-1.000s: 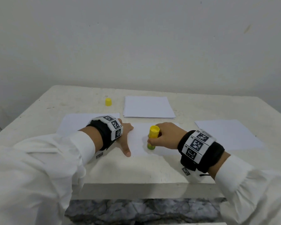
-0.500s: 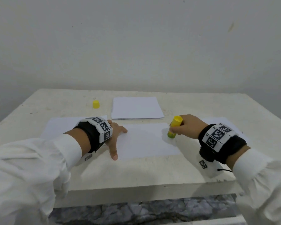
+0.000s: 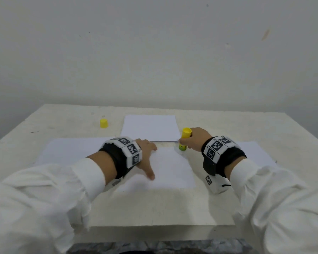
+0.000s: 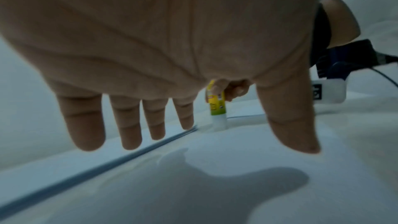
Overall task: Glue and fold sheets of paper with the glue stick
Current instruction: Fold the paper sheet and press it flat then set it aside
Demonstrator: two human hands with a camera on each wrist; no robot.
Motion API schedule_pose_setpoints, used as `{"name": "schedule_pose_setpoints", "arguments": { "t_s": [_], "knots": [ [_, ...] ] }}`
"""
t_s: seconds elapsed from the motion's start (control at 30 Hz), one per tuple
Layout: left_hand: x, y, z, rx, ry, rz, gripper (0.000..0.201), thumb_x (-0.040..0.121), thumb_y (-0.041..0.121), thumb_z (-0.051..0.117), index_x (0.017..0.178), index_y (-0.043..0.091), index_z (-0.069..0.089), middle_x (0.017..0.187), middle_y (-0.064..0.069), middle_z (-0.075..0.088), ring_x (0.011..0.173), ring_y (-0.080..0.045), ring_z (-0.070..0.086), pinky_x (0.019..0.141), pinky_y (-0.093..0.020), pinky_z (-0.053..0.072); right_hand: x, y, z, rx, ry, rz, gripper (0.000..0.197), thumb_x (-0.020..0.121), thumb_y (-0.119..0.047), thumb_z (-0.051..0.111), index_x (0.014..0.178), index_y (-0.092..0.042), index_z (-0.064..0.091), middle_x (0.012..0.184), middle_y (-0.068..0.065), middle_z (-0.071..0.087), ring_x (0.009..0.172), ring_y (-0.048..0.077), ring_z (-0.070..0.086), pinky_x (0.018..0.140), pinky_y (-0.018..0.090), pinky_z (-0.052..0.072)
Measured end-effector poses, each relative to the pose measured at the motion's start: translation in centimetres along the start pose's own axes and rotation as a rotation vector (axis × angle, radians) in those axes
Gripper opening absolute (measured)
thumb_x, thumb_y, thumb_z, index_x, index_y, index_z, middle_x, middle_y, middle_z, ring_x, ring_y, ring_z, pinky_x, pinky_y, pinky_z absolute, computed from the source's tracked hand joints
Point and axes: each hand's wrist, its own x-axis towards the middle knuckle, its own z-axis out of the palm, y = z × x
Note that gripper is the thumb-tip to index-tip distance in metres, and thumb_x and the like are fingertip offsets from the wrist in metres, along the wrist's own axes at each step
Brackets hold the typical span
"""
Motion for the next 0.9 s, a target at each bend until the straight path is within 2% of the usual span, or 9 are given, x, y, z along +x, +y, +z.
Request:
{"name": "schedule_pose_setpoints", "arguments": {
  "t_s": [0.1, 0.2, 0.33, 0.53, 0.7, 0.8, 0.87, 0.9],
  "knots": [
    [2.0, 3.9, -0.1, 0.014, -0.024, 0.075, 0.108, 0.069, 0.067, 0.068, 0.152, 0.025, 0.014, 0.157, -0.001, 0.018, 0.142, -0.027, 0.023, 0.115, -0.044, 0.023, 0.3, 0.1, 0.0, 0.015, -0.008, -0.018, 0.019, 0.086, -0.027, 0.060, 0.075, -0.012, 0.053, 0.081, 0.008, 0.058, 0.075, 0.022, 0.054, 0.068, 0.027, 0.040],
    [3.4, 5.5, 0.2, 0.067, -0.080, 0.046, 0.106, 0.066, 0.072, 0.065, 0.151, 0.027, 0.018, 0.154, -0.002, 0.023, 0.136, -0.032, 0.031, 0.108, -0.052, 0.033, 0.6, 0.2, -0.2, 0.002, -0.031, -0.032, 0.024, 0.085, -0.027, 0.060, 0.068, -0.014, 0.050, 0.077, 0.007, 0.056, 0.072, 0.021, 0.052, 0.064, 0.027, 0.038],
    [3.8, 5.6, 0.2, 0.086, -0.084, 0.019, 0.109, 0.062, 0.072, 0.067, 0.150, 0.029, 0.019, 0.151, -0.001, 0.026, 0.134, -0.033, 0.033, 0.106, -0.053, 0.035, 0.2, 0.5, -0.4, -0.007, -0.053, -0.057, 0.031, 0.084, -0.028, 0.062, 0.064, -0.016, 0.042, 0.072, 0.004, 0.050, 0.070, 0.020, 0.047, 0.057, 0.027, 0.034],
    [3.7, 5.6, 0.1, 0.050, -0.085, 0.018, 0.106, 0.067, 0.067, 0.069, 0.151, 0.028, 0.017, 0.152, -0.003, 0.024, 0.137, -0.031, 0.029, 0.110, -0.050, 0.031, -2.7, 1.2, -0.4, 0.011, -0.117, -0.161, 0.030, 0.083, -0.027, 0.064, 0.064, -0.015, 0.044, 0.066, -0.001, 0.045, 0.062, 0.015, 0.043, 0.057, 0.026, 0.033],
    [3.5, 5.7, 0.1, 0.055, -0.075, 0.015, 0.106, 0.069, 0.067, 0.068, 0.152, 0.028, 0.014, 0.154, -0.003, 0.020, 0.140, -0.030, 0.024, 0.113, -0.048, 0.026, -5.8, 2.1, -0.3, 0.019, -0.166, -0.203, 0.021, 0.083, -0.027, 0.064, 0.074, -0.009, 0.054, 0.071, 0.001, 0.051, 0.065, 0.014, 0.046, 0.058, 0.025, 0.035],
    [3.2, 5.8, 0.1, 0.056, -0.073, 0.019, 0.106, 0.071, 0.067, 0.067, 0.152, 0.028, 0.012, 0.156, -0.003, 0.016, 0.141, -0.030, 0.021, 0.115, -0.047, 0.023, -6.8, 2.5, -0.3, 0.018, -0.202, -0.194, 0.027, 0.082, -0.027, 0.065, 0.087, -0.001, 0.062, 0.079, 0.003, 0.058, 0.070, 0.014, 0.050, 0.063, 0.026, 0.040],
    [3.1, 5.7, 0.1, 0.049, -0.065, 0.021, 0.105, 0.071, 0.067, 0.067, 0.152, 0.027, 0.012, 0.156, -0.003, 0.017, 0.141, -0.030, 0.021, 0.115, -0.046, 0.023, -7.1, 2.7, -0.7, 0.058, -0.267, -0.172, 0.026, 0.081, -0.025, 0.067, 0.096, -0.004, 0.067, 0.081, 0.003, 0.063, 0.068, 0.013, 0.054, 0.065, 0.025, 0.043],
    [3.1, 5.7, 0.2, 0.044, -0.059, 0.025, 0.105, 0.071, 0.067, 0.067, 0.152, 0.027, 0.013, 0.156, -0.003, 0.017, 0.141, -0.030, 0.022, 0.115, -0.045, 0.022, -7.3, 2.8, -1.1, 0.112, -0.307, -0.154, 0.022, 0.080, -0.022, 0.069, 0.096, -0.008, 0.069, 0.078, 0.002, 0.065, 0.064, 0.012, 0.055, 0.061, 0.024, 0.043]
  ]
}}
